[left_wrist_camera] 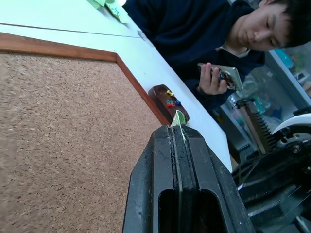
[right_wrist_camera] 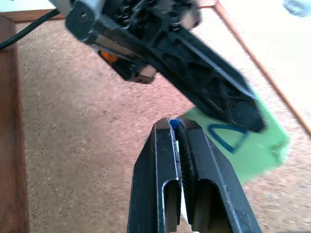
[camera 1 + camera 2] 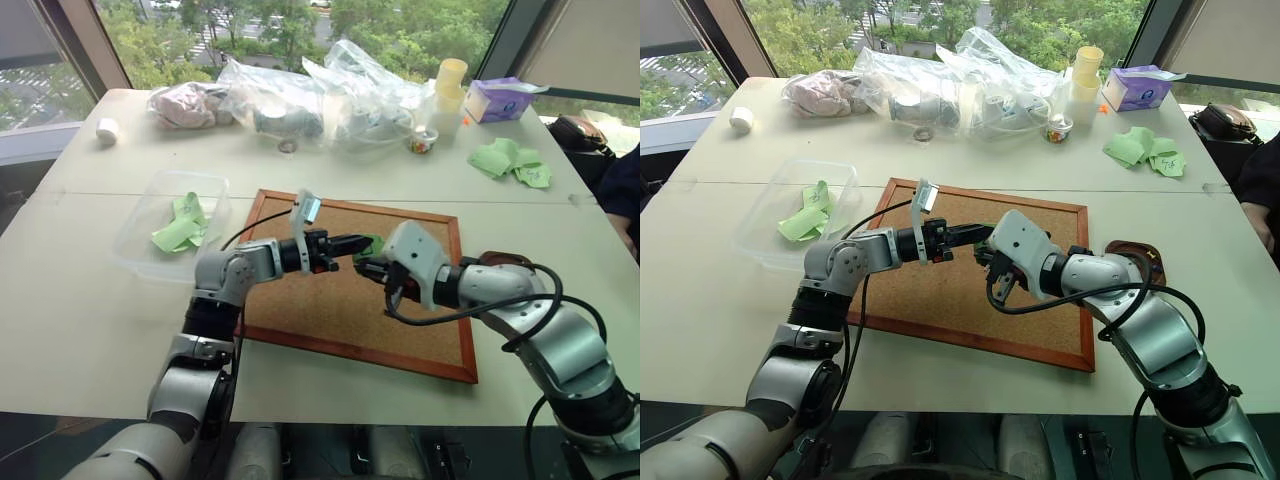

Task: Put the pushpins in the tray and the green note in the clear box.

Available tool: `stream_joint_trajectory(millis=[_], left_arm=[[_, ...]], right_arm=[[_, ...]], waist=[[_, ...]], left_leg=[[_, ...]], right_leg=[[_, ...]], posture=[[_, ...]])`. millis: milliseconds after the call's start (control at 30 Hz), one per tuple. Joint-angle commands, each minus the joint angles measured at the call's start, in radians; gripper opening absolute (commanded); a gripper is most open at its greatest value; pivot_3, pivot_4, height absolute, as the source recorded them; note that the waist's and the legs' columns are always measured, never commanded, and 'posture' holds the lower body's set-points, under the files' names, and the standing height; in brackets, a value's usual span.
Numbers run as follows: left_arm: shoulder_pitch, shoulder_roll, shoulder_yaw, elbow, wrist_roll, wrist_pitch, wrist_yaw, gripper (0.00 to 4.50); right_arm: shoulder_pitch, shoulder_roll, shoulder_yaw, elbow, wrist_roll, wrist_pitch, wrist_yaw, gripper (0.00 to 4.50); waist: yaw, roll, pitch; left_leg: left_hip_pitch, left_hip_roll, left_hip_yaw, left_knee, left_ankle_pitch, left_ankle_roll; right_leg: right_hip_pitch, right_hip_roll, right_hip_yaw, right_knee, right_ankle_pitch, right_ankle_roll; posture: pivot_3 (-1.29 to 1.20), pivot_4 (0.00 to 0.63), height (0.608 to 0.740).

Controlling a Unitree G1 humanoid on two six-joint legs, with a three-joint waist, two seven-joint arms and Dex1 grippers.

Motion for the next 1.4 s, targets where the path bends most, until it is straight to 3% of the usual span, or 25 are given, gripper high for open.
stream_joint_trajectory(millis=[33,300,533,800,1133,1233,1367,1400], left_arm=[[-0.007,0.02,0.005,0.015,0.032,-0.067,-0.003,0.08],[-0.032,0.03,0.028,0.115,0.066,-0.169,-0.003,0.08],[-0.041,0.03,0.046,0.118,0.063,-0.196,0.004,0.08],[-0.027,0.03,0.033,0.088,0.069,-0.205,0.005,0.08],[-0.009,0.031,0.03,0.054,0.078,-0.206,0.006,0.08],[-0.002,0.038,0.027,0.044,0.083,-0.205,0.006,0.0],[0.002,0.043,0.034,0.03,0.079,-0.201,0.013,0.0],[0.003,0.043,0.034,0.028,0.079,-0.201,0.014,0.0]], right_arm=[[-0.004,-0.029,-0.15,-0.061,0.025,0.046,-0.028,0.0],[0.045,0.021,-0.488,-0.11,0.161,0.207,-0.09,0.0],[0.185,0.053,-0.702,0.009,0.141,0.237,-0.174,0.0],[0.369,0.068,-0.687,0.159,0.065,0.118,-0.212,0.0],[0.424,0.088,-0.642,0.286,0.02,0.008,-0.233,0.0],[0.417,0.09,-0.645,0.291,0.026,-0.013,-0.238,0.99],[0.422,0.083,-0.644,0.28,0.029,-0.035,-0.234,2.94],[0.424,0.081,-0.643,0.28,0.029,-0.038,-0.235,2.94]], waist=[[0.003,0.0,0.0],[0.02,0.0,0.0],[0.022,0.0,0.0],[0.018,0.001,-0.001],[0.018,0.001,-0.001],[0.018,0.001,-0.001],[0.019,0.001,-0.001],[0.019,0.001,-0.001]], left_leg=[[0.0,0.0,0.0,0.0,0.0,0.0],[0.001,0.0,0.001,0.0,0.0,0.0],[0.001,-0.001,0.0,0.001,0.0,0.0],[0.003,-0.001,0.002,0.001,0.0,-0.001],[0.005,-0.001,0.002,0.001,0.001,-0.001],[0.006,-0.001,0.001,0.001,0.001,-0.001],[0.006,-0.001,0.001,0.001,0.001,-0.001],[0.006,-0.001,0.001,0.001,0.001,-0.001]], right_leg=[[0.0,0.0,0.0,0.0,0.0,0.0],[0.0,0.001,0.0,0.001,0.0,0.0],[0.002,0.001,0.0,0.001,0.0,0.0],[0.003,0.001,0.001,0.002,0.0,0.0],[0.005,0.001,0.001,0.002,0.0,0.0],[0.007,0.001,0.001,0.002,0.0,0.0],[0.007,0.001,0.001,0.002,0.0,0.0],[0.007,0.001,0.001,0.002,0.0,0.0]], posture=[[0.0,0.15,0.74],[0.0,0.15,0.74],[0.0,0.15,0.74],[0.0,0.15,0.74],[0.0,0.15,0.74],[0.0,0.15,0.74],[0.0,0.15,0.74],[0.0,0.15,0.74]])
